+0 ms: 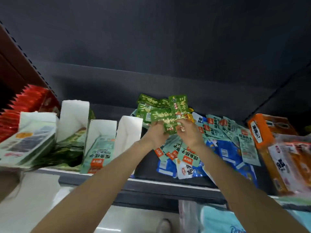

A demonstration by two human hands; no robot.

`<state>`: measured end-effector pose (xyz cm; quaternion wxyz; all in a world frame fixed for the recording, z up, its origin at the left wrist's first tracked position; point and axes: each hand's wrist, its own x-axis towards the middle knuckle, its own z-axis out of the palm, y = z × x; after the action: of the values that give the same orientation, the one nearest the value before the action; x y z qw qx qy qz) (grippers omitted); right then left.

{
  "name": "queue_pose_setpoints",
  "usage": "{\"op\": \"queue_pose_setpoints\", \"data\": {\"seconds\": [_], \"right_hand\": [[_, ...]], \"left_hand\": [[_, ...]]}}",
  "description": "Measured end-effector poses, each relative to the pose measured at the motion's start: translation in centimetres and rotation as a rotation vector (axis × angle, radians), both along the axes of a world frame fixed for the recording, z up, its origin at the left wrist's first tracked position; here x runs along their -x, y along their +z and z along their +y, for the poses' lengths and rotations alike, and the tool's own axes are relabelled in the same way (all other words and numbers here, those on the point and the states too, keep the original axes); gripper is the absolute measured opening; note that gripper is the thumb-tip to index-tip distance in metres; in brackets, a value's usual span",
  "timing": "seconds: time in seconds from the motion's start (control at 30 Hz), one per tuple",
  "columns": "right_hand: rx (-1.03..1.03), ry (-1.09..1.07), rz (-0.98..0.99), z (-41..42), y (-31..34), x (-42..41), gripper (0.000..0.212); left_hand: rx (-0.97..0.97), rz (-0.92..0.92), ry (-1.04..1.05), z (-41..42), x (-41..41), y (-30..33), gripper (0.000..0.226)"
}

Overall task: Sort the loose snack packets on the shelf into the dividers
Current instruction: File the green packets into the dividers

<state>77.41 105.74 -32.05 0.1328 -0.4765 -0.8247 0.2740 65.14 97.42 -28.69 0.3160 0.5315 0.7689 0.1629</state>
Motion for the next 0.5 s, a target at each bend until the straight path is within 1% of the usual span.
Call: {"op": "queue_pose_setpoints", "data": {"seconds": [0.03, 0.1, 0.13, 0.17, 0.23, 0.33, 0.43, 0.5], "right_hand": [[-0.004, 0.043, -0.066, 1.1, -0.6, -0.4, 0.045], [0.034, 0.131, -0.176, 2.9, -1.4, -1.0, 0.068], [0.057, 0.16, -0.226, 3.5, -1.7, -1.2, 0.074], [0.073, 0.181, -0.272, 4.1, -2.0, -1.4, 0.076], [0.111, 0.21, -0.343, 4.8, -2.3, -1.6, 0.075], [0.149, 0.209, -0.317, 5.1, -2.6, -1.8, 0.074], [0.091, 0.183, -0.228, 5.3, -2.6, -2.1, 0.075], [0.035, 0.158, -0.171, 5.3, -2.2, -2.1, 0.076]], "left_hand": [[0.058, -0.035, 0.055, 0.9, -0.5, -0.7, 0.043], [0.107, -0.112, 0.21, 2.4, -1.0, -2.0, 0.047], [0.112, -0.163, 0.312, 3.0, -1.2, -2.6, 0.05], [0.119, -0.205, 0.4, 3.5, -1.4, -3.0, 0.05], [0.124, -0.206, 0.51, 4.2, -1.7, -3.7, 0.046], [0.104, -0.183, 0.603, 4.8, -1.4, -4.3, 0.034], [0.027, -0.172, 0.571, 5.1, -1.4, -3.8, 0.024], [-0.107, -0.126, 0.512, 4.9, -1.8, -2.5, 0.016]]}}
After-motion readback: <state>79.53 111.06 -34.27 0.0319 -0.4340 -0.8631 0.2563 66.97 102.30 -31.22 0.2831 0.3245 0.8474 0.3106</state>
